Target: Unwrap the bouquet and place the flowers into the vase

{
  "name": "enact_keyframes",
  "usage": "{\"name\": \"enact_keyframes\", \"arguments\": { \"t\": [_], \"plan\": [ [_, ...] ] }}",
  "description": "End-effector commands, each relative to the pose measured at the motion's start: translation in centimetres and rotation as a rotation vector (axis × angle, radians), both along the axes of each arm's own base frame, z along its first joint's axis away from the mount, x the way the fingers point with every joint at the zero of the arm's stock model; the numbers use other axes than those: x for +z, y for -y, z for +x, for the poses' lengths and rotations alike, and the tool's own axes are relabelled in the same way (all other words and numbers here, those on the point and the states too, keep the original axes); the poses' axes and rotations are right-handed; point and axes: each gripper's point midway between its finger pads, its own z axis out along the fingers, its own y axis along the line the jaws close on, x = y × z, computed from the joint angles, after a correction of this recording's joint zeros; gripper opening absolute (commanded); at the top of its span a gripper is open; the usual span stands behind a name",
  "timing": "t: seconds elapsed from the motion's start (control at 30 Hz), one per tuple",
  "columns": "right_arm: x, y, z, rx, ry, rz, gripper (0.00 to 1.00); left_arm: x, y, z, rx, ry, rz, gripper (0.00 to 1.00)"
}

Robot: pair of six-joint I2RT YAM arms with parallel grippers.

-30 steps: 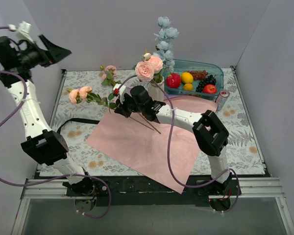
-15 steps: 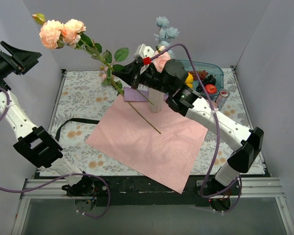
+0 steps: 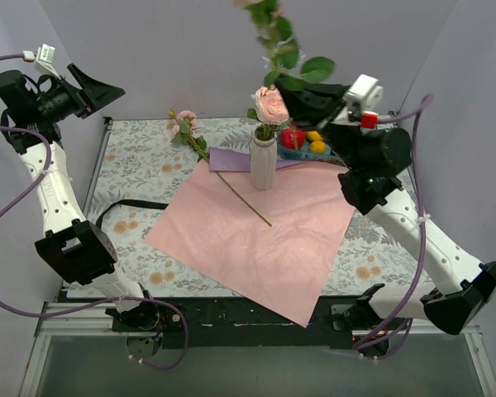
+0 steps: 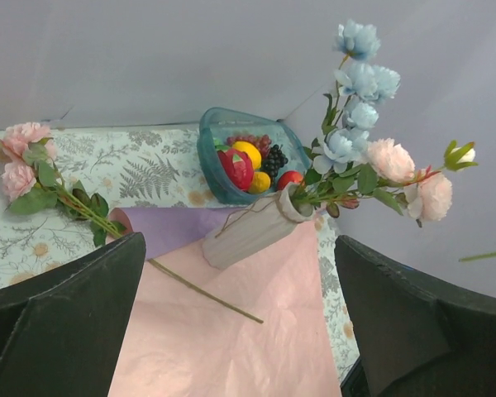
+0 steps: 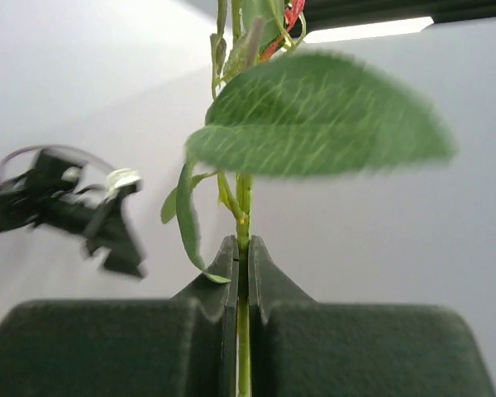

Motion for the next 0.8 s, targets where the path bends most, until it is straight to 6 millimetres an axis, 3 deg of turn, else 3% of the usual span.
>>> {"name": "enact_keyframes", "arguments": {
  "t": [0.0,0.03,0.07,0.13,0.27,0.37,0.47,0.77],
  "plan": [
    [4.5,10.4,0.1,-0.198,0.212,0.441,0.01,-0.4,1.0,1.0,0.049,-0.006,0.064,0.98],
    [3.7,10.9,1.0,-0.199,0.197,0.468,0.01,-0.5,1.2,1.2,0.048,-0.005,0.071,0.98],
    [4.1,12.4,1.0,-0.207,0.256,0.512,0.01,-0.6,1.5,1.3,0.04,-0.01,0.07,0.98],
    [2.8,12.1,2.9,-0.174,0.235,0.531,0.01,-0.8,1.8,1.4,0.035,-0.013,0.072,0.98],
    [0.9,13.9,6.2,-0.147,0.206,0.625,0.01,-1.1,1.9,1.4,0.026,-0.011,0.089,0.98],
    [-0.1,14.6,7.1,-0.119,0.213,0.656,0.01,-1.4,1.9,1.5,0.016,-0.018,0.102,0.98],
    [-2.4,14.2,9.3,-0.092,0.177,0.653,0.01,-1.7,2.0,1.7,-0.001,-0.027,0.099,0.98],
    [-3.3,12.7,10.1,-0.011,0.228,0.63,0.01,-2.0,1.9,2.0,-0.026,-0.034,0.099,0.98]
  ]
}}
